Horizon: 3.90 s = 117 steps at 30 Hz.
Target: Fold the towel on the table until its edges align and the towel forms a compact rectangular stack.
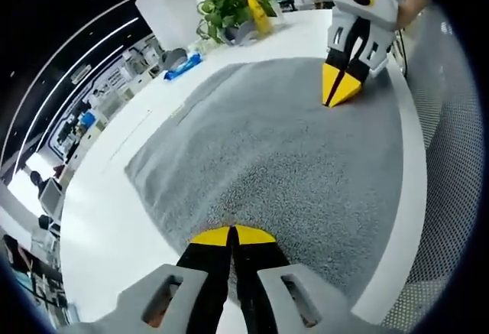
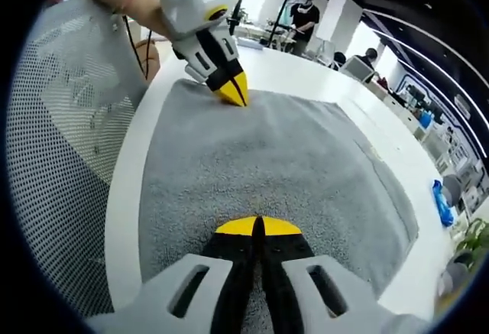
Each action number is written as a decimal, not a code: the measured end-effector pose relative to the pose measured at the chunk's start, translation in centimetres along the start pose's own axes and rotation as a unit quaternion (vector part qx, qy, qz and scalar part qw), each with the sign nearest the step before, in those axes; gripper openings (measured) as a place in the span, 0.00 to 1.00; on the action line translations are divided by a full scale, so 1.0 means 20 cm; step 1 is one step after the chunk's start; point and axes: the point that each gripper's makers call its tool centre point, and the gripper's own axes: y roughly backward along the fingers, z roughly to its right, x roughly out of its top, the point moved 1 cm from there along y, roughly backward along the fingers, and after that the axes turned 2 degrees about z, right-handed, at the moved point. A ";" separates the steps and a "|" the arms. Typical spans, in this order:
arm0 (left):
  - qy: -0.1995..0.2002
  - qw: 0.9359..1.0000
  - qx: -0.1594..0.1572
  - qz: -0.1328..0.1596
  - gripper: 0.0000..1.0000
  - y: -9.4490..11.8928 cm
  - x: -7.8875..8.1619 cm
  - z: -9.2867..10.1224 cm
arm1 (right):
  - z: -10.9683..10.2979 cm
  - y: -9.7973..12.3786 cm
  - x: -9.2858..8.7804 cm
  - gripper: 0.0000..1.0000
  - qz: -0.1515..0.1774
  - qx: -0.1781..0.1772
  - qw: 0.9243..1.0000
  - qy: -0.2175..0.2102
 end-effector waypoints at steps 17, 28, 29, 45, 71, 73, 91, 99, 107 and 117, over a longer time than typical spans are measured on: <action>0.068 0.997 -0.024 0.022 0.01 -0.05 0.03 -0.03 | 0.01 0.00 0.01 0.00 0.034 0.017 0.999 -0.037; 0.086 0.995 -0.017 0.046 0.01 -0.03 0.02 -0.02 | 0.02 0.00 0.01 0.00 0.055 0.024 0.980 -0.189; 0.093 0.995 -0.021 0.042 0.01 -0.03 0.02 -0.03 | 0.03 0.01 0.01 0.00 0.059 0.028 0.975 -0.210; 0.239 0.966 -0.023 0.095 0.18 0.09 0.12 -0.18 | 0.14 0.47 -0.20 0.05 0.063 -0.017 0.986 -0.152; -0.009 0.971 -0.232 -0.049 0.16 0.47 -0.13 0.23 | -0.16 0.62 -0.39 0.05 -0.010 0.065 0.998 -0.003; -0.014 0.970 -0.236 -0.058 0.16 0.47 -0.15 0.23 | -0.16 0.61 -0.39 0.06 -0.009 0.063 0.998 -0.013; -0.057 0.962 -0.242 -0.109 0.15 0.38 -0.24 0.29 | -0.18 0.59 -0.42 0.05 -0.002 0.057 0.997 -0.058; -0.043 0.968 -0.215 -0.121 0.07 0.36 -0.24 0.27 | -0.20 0.62 -0.43 0.22 0.019 0.083 0.982 -0.170; -0.046 0.969 -0.195 -0.145 0.06 0.35 -0.24 0.26 | -0.21 0.59 -0.42 0.11 -0.020 0.058 0.995 -0.072; -0.038 0.970 -0.186 -0.151 0.05 0.36 -0.24 0.26 | -0.19 0.65 -0.27 0.19 0.023 0.011 1.000 0.000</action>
